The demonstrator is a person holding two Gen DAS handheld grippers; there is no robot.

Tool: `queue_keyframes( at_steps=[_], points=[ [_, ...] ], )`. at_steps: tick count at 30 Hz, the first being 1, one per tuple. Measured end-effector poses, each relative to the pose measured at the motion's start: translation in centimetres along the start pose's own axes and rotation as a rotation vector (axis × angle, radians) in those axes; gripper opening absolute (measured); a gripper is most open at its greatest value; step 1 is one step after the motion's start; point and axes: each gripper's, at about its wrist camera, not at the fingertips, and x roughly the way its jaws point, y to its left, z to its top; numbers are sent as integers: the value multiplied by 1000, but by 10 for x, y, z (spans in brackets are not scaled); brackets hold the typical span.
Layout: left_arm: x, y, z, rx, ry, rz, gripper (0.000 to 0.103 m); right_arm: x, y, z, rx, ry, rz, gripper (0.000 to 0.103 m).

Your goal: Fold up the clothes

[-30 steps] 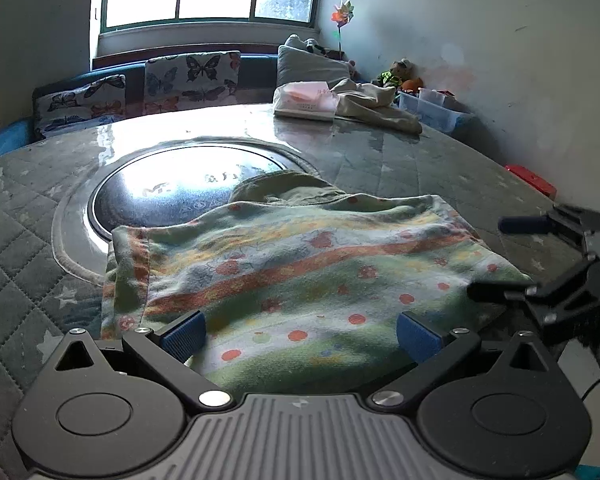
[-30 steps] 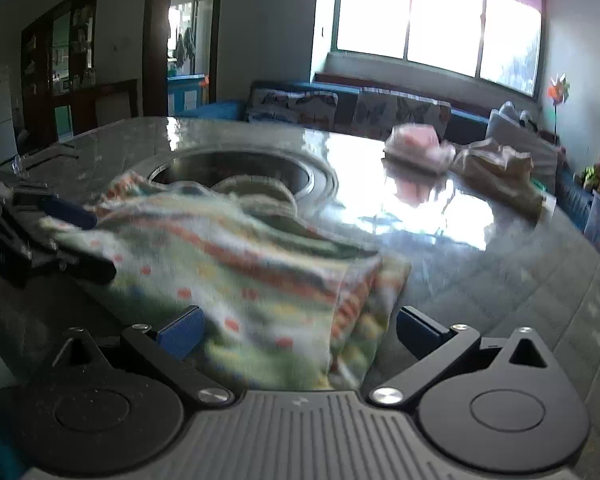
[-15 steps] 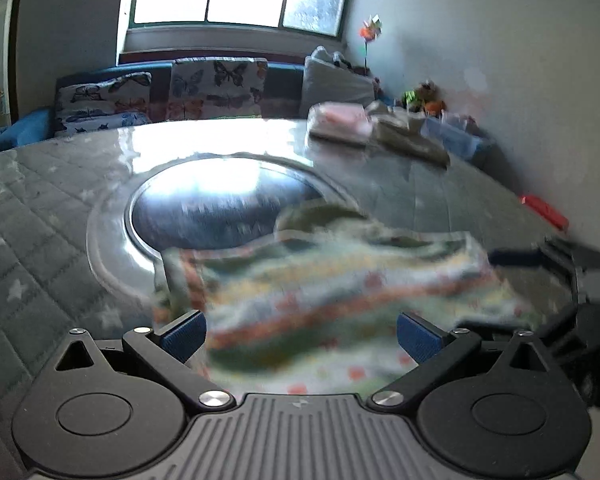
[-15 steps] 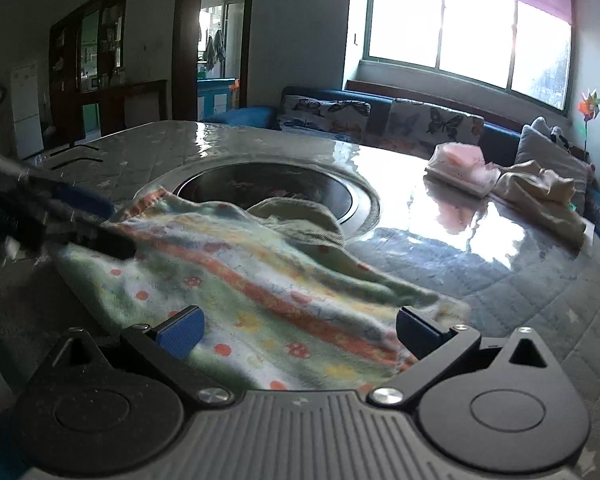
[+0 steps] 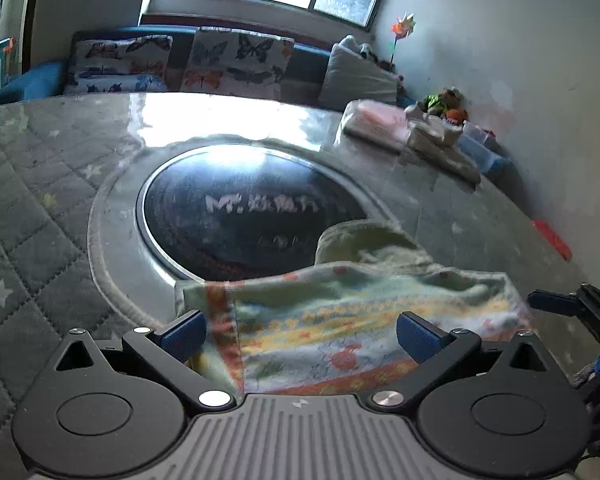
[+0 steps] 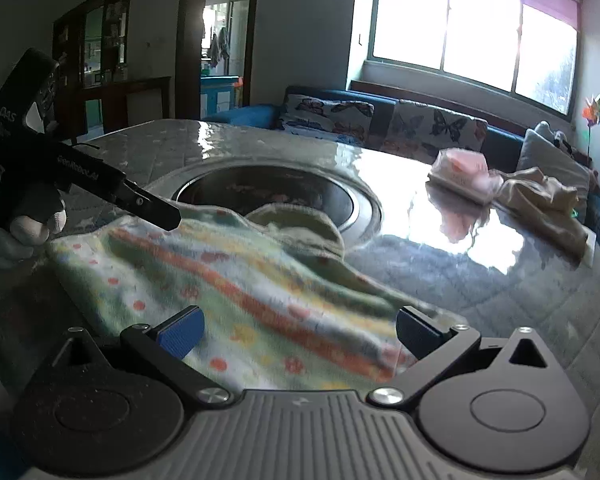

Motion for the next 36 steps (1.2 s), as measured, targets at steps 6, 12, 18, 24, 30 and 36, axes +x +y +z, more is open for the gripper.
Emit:
queue_keyframes(
  at_steps=[6,12,18,24,30,36],
  points=[
    [9,-4,5,27,4,34,103,22,0,18,10,-6,32,103],
    [15,-1,2,32,29,51,103,52,-8,13,73,77,74,103],
    [10,-12,11,35,-7,20,103,47,-17,29,124,64,71,103],
    [29,-22,13,39,29,51,103,69,-18,35,165,99,34,103],
    [23,-22,12,45,22,51,103,66,-19,34,178,106,39,103],
    [-8,-20,2,54,-26,88,103,43,1,27,112,68,82,103]
  ],
)
